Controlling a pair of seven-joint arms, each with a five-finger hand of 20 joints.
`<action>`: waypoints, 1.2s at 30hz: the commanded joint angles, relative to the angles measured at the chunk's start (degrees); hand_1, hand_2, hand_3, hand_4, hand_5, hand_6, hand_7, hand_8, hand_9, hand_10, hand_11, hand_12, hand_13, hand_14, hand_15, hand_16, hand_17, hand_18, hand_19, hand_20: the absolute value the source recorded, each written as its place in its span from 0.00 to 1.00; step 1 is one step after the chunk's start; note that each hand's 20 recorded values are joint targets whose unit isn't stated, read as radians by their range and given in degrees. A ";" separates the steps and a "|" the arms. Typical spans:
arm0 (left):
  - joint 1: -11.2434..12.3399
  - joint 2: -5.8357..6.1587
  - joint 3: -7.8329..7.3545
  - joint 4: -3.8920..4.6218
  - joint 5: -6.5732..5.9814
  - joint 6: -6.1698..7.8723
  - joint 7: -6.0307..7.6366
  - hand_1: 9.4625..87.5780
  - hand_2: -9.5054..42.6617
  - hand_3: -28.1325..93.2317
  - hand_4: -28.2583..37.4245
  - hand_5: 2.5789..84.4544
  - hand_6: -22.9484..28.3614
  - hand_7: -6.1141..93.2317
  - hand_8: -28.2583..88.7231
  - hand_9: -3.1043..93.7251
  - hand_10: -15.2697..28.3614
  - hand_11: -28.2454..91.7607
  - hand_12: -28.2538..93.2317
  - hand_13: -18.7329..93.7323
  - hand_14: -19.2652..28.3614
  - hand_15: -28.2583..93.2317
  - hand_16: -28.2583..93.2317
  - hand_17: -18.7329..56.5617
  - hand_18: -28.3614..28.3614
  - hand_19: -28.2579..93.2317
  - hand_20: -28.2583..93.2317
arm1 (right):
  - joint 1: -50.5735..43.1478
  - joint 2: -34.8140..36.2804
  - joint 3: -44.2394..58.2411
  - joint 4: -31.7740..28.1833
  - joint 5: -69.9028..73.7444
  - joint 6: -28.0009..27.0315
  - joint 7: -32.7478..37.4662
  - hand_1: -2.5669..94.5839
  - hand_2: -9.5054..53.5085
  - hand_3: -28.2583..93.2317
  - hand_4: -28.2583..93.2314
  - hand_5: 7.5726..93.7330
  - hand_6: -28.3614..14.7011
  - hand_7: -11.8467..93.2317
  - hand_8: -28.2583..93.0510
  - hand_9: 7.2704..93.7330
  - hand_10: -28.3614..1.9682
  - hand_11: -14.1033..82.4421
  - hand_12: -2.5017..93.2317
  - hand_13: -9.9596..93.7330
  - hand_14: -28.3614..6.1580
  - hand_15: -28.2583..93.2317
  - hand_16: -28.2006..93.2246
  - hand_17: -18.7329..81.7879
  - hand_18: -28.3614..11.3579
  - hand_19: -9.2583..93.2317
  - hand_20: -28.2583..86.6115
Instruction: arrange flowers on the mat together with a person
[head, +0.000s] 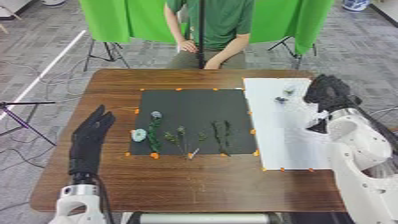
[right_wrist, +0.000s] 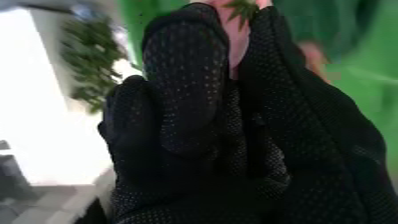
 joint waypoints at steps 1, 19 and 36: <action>1.44 0.83 -0.84 -0.11 0.23 0.57 -0.71 0.26 0.00 0.78 0.20 0.44 0.60 0.10 0.19 0.44 0.65 0.32 0.32 0.46 0.69 0.31 0.22 0.35 0.67 0.26 0.39 | 10.69 -2.35 -13.83 -5.72 1.68 -4.48 -5.39 0.69 0.00 0.73 0.02 0.88 0.74 0.33 0.28 1.00 0.69 0.23 0.42 1.00 0.80 0.58 0.47 0.75 0.38 0.94 0.53; 1.15 0.51 -0.66 0.25 0.15 0.31 -0.96 0.26 0.00 0.78 0.20 0.45 0.60 0.10 0.19 0.44 0.65 0.32 0.32 0.46 0.69 0.31 0.22 0.35 0.67 0.26 0.39 | 17.76 -14.13 -36.12 3.75 -3.12 -13.94 -11.42 0.69 0.00 0.72 0.02 0.89 0.74 0.32 0.29 1.00 0.69 0.23 0.42 1.00 0.82 0.63 0.48 0.75 0.36 0.99 0.55; 0.88 0.63 -0.62 0.68 -1.80 1.42 -0.57 0.23 0.30 0.80 0.11 0.46 0.59 0.11 0.19 0.46 0.65 0.32 0.32 0.46 0.69 0.31 0.22 0.35 0.67 0.26 0.38 | 18.55 -18.48 -39.21 10.57 -8.12 -12.41 -13.81 0.68 0.00 0.73 0.03 0.87 0.74 0.31 0.27 0.99 0.70 0.20 0.38 1.00 0.83 0.65 0.47 0.74 0.34 1.00 0.58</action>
